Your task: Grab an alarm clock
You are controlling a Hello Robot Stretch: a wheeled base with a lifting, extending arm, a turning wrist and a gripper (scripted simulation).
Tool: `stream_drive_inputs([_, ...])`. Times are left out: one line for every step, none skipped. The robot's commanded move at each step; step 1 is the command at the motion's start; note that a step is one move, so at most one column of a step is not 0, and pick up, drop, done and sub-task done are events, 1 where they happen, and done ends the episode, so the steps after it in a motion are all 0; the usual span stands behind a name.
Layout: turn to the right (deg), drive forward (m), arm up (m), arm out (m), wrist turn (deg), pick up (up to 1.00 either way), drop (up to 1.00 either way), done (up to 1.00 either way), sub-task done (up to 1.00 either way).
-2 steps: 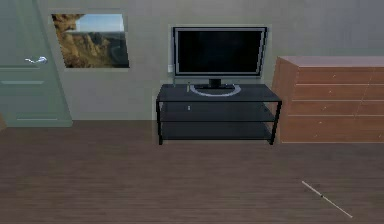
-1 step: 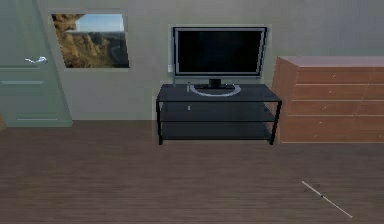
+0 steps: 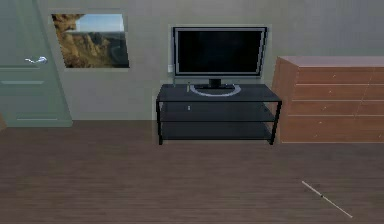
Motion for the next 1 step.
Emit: stream_drive_inputs([0.0,0.0,0.0,0.0,0.0,0.0,0.0,1.0,0.0])
